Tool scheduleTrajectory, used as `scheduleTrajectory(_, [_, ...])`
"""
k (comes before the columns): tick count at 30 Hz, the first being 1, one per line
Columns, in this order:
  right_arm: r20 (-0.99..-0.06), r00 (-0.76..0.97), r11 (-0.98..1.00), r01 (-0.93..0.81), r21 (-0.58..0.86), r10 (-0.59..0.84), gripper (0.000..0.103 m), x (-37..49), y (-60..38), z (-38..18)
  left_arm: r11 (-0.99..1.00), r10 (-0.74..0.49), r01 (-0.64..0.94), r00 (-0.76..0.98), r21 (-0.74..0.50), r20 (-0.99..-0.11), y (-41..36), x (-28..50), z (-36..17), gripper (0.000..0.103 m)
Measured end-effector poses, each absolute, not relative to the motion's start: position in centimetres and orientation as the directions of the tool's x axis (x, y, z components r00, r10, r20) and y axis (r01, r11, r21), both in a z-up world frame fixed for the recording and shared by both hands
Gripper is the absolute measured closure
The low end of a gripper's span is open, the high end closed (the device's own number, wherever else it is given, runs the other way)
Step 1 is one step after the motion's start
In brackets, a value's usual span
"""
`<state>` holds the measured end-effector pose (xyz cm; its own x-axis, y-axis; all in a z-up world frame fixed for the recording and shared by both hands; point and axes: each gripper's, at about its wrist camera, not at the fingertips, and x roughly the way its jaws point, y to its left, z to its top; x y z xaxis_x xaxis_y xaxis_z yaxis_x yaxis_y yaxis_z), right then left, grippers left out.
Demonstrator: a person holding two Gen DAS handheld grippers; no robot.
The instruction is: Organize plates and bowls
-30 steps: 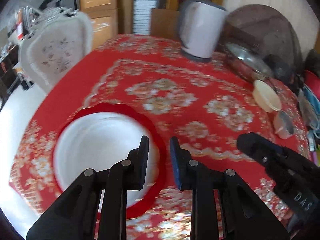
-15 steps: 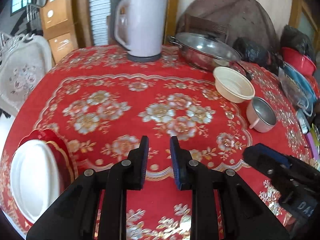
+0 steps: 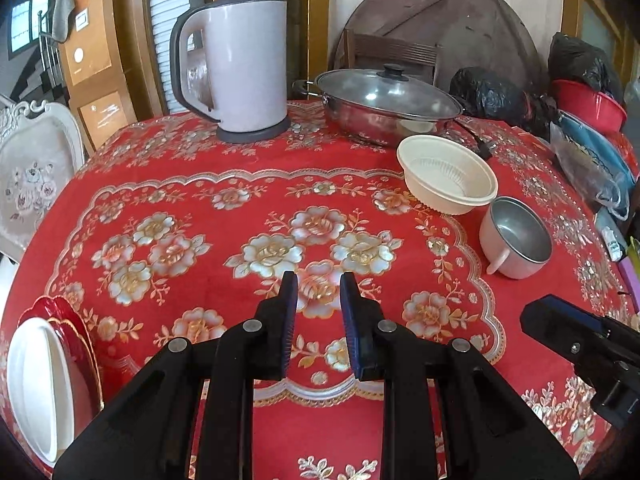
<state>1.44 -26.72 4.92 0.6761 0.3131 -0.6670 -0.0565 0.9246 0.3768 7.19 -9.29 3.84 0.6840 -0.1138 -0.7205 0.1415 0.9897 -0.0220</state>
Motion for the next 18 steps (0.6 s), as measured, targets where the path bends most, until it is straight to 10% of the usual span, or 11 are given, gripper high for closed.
scheduleTrajectory(18, [-0.675,0.672,0.92,-0.025,0.391,0.305,0.067,2.3,-28.7,4.3,0.99,-0.083,0.14,0.674,0.016,-0.734,-10.8,8.9,2.6,0.082])
